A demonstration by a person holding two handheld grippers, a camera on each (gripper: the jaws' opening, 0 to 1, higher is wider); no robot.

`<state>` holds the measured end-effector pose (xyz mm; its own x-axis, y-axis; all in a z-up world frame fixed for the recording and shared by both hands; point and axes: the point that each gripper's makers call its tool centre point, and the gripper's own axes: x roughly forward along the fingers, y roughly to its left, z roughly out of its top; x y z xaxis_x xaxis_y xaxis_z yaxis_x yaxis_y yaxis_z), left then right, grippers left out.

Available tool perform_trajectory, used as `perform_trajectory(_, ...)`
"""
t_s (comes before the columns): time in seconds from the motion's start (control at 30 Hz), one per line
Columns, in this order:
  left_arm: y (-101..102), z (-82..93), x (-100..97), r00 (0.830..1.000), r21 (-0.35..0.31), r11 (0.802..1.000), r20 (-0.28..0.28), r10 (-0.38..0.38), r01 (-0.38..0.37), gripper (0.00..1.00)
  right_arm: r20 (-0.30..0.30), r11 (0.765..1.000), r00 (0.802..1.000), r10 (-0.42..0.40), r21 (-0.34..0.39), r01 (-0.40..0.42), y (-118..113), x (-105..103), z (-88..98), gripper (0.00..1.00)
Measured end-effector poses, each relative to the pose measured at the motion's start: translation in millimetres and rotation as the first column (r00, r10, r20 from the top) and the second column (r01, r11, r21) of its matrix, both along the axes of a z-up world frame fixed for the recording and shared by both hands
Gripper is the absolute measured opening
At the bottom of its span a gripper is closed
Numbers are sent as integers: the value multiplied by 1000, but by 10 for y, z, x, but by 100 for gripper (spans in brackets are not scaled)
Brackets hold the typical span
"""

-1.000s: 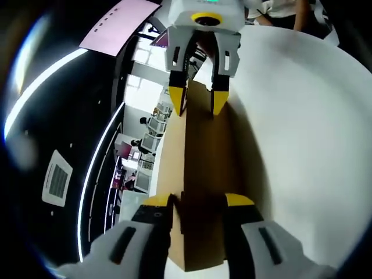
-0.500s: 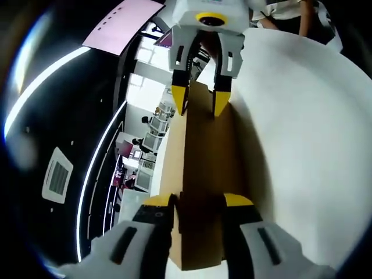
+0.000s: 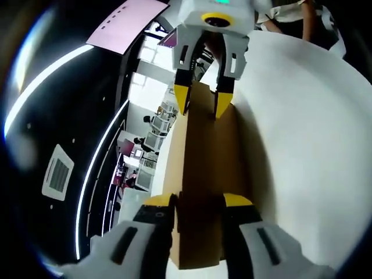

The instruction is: Operate the shoe box by opening the lid, removing the specified soft item, and placing it in the target area until the item is outside and the box remains undamaged.

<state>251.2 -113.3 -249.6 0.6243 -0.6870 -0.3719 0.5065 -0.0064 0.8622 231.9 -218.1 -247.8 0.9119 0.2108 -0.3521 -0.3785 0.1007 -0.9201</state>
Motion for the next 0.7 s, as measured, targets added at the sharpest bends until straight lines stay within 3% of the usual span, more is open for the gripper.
perform_trajectory(0.7,2,117,11,999,-13,1000,-40,13,-13,30,17,1000,1000,11,-11,-11,7,4,118,27)
